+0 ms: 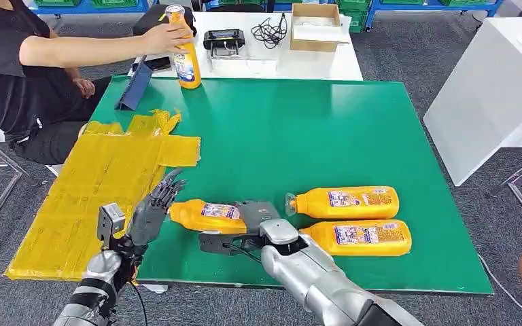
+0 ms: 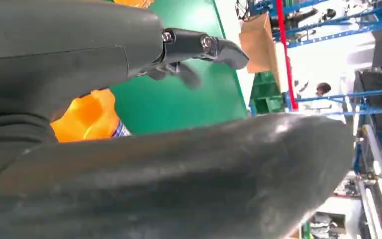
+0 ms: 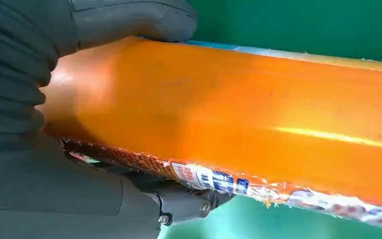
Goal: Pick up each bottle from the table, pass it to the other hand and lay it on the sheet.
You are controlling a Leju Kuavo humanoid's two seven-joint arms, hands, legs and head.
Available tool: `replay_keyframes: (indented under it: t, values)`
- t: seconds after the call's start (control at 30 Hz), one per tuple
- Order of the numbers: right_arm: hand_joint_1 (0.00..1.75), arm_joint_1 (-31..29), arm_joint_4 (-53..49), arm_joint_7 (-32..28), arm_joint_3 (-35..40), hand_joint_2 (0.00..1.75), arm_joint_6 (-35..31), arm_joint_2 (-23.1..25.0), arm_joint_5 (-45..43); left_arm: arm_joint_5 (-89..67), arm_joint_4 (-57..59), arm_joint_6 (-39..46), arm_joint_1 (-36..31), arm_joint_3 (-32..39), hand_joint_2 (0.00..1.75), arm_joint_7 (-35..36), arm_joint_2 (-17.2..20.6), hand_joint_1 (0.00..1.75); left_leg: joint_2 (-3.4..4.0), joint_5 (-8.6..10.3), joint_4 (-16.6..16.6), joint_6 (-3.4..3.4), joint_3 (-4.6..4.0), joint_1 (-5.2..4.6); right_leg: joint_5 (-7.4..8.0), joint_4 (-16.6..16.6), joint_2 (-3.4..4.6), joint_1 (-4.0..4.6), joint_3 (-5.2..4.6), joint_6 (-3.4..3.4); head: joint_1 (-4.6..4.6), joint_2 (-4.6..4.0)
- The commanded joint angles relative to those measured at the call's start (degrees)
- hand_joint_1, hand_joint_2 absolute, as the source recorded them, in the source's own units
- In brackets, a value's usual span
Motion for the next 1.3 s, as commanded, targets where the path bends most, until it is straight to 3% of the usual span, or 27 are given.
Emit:
replay_keyframes:
  t: [0.03, 0.2, 0.23, 0.37, 0.4, 1.03, 1.2, 1.3]
  values:
    - [1.75, 2.3, 5.1, -18.4, -25.6, 1.75, -3.0, -5.1, -23.9, 20.4, 25.2, -6.7, -15.9, 18.5, 0.00, 9.8, -2.1, 0.00, -0.48, 0.21, -0.1, 0.05, -0.18, 0.08, 0.12, -0.2, -0.53, 0.09, 0.05, 0.01, 0.02, 0.00]
    - [1.75, 2.3, 4.9, -18.7, -26.0, 1.75, -2.7, -4.9, -24.0, 20.7, 25.0, -6.9, -15.4, 18.7, 0.00, 10.0, -2.0, 0.00, -0.18, 0.08, 0.0, 0.04, -0.05, 0.07, 0.09, 0.0, -0.16, 0.02, 0.10, 0.08, 0.04, 0.00]
    - [1.75, 2.3, 4.7, -20.5, -28.1, 1.75, -2.6, -5.0, -25.4, 26.5, 26.6, -12.8, -15.3, 20.1, 0.00, 14.3, -1.9, 0.00, -0.20, 0.15, -0.1, 0.06, -0.18, 0.07, 0.15, -0.1, -0.22, 0.01, 0.01, 0.08, 0.00, 0.00]
    - [1.75, 1.1, 2.9, -25.6, -31.5, 1.75, -2.6, -6.3, -27.2, 27.6, 26.3, -18.0, -11.9, 17.9, 0.00, 12.9, -0.7, 0.00, -0.18, 0.12, -0.1, 0.07, -0.19, 0.05, 0.10, -0.1, -0.16, 0.00, -0.06, 0.10, 0.02, 0.00]
    - [1.75, 0.7, 2.4, -26.2, -32.5, 1.75, -2.3, -6.5, -27.6, 27.3, 26.5, -18.0, -11.8, 17.5, 1.75, 12.2, -0.6, 0.00, -0.17, 0.16, -0.1, 0.09, -0.29, 0.07, 0.16, -0.2, -0.18, 0.02, -0.11, 0.11, -0.02, 0.00]
    - [1.75, 0.6, -3.1, -29.6, -33.0, 1.75, -0.9, -4.0, -22.6, 28.7, 13.5, -17.9, -4.0, 11.5, 1.75, 14.4, -3.2, 0.00, -0.11, 0.08, 0.0, 0.08, -0.94, 0.09, 0.10, 0.0, -0.12, 0.03, -0.77, 0.11, 0.00, 0.00]
    - [1.75, 1.2, -4.9, -29.3, -28.6, 1.75, 0.5, -1.5, -19.0, 27.9, 4.8, -16.3, 0.1, 7.0, 1.75, 14.6, -5.1, 0.00, -0.06, 0.05, 0.0, 0.05, -1.02, 0.07, 0.07, 0.0, -0.04, 0.00, -0.86, 0.10, 0.00, 0.00]
    - [1.75, 2.1, -7.0, -26.9, -20.8, 1.75, 1.1, -1.5, -20.5, 27.3, 0.9, -15.3, 1.5, 4.4, 1.75, 13.9, -5.9, 0.00, -0.06, 0.04, 0.0, 0.07, -0.99, 0.10, 0.07, 0.0, -0.08, 0.03, -0.82, 0.10, 0.02, 0.00]
